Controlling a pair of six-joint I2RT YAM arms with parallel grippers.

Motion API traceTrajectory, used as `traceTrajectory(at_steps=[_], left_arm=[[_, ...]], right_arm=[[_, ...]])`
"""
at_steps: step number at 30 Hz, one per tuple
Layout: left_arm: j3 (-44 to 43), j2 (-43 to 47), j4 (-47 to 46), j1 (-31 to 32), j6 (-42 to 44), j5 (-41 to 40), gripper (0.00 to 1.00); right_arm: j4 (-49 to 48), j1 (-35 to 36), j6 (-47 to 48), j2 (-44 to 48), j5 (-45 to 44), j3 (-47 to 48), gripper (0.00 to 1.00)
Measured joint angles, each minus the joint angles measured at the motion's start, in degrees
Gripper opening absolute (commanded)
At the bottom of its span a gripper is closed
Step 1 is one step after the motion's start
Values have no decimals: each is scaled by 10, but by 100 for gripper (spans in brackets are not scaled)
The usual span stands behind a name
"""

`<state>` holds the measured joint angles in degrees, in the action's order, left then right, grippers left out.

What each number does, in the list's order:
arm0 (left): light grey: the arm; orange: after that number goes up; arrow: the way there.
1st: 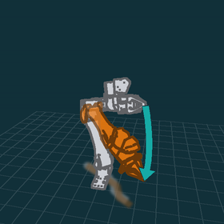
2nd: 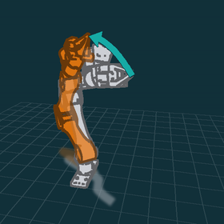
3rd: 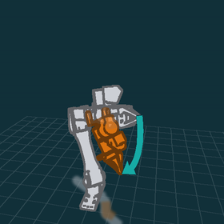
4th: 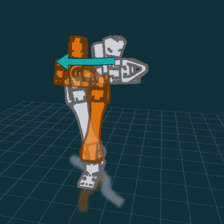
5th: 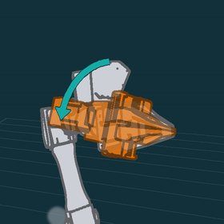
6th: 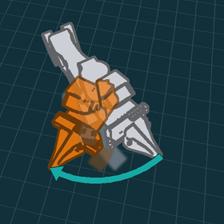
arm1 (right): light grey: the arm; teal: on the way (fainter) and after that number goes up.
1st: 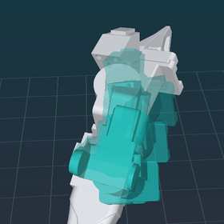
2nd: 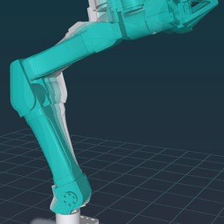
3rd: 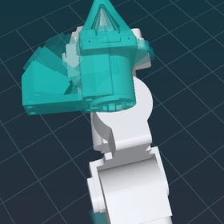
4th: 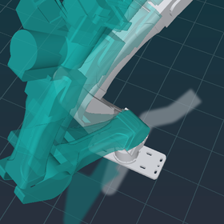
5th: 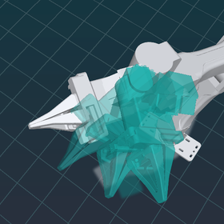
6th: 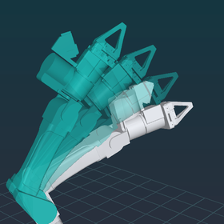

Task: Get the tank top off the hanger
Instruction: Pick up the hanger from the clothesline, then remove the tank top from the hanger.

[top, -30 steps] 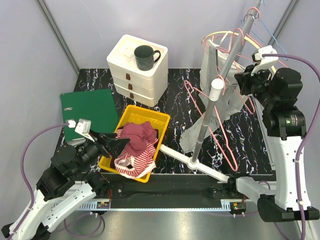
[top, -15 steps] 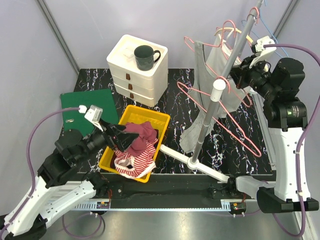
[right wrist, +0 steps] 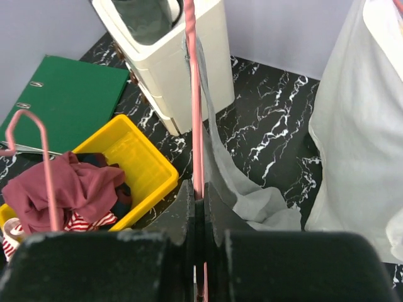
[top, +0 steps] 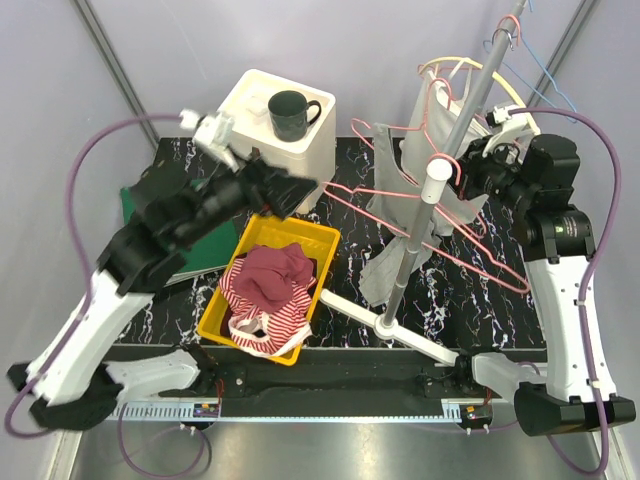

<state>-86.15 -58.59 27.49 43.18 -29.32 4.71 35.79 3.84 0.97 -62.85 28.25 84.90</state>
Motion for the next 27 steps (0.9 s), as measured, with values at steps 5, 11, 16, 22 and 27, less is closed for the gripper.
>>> traceTrajectory(at_steps=[5,11,16,22,27], left_arm=[[-118,-161,-28,-8,28,9,80],[-173,-271,-30,-31,49,9,84],[-191,-307,-49,-36,54,9,81],[-192,-322,-75,-36,53,11,68],[-187,-333,-89,-36,48,18,68]], right_arm=[[-10,0,-9,24,21,-3,0],[-13,0,-10,51,59,-11,0],[-16,0,-12,54,86,-17,0],[-17,0,-14,54,105,-25,0],[-17,0,-14,55,108,-25,0]])
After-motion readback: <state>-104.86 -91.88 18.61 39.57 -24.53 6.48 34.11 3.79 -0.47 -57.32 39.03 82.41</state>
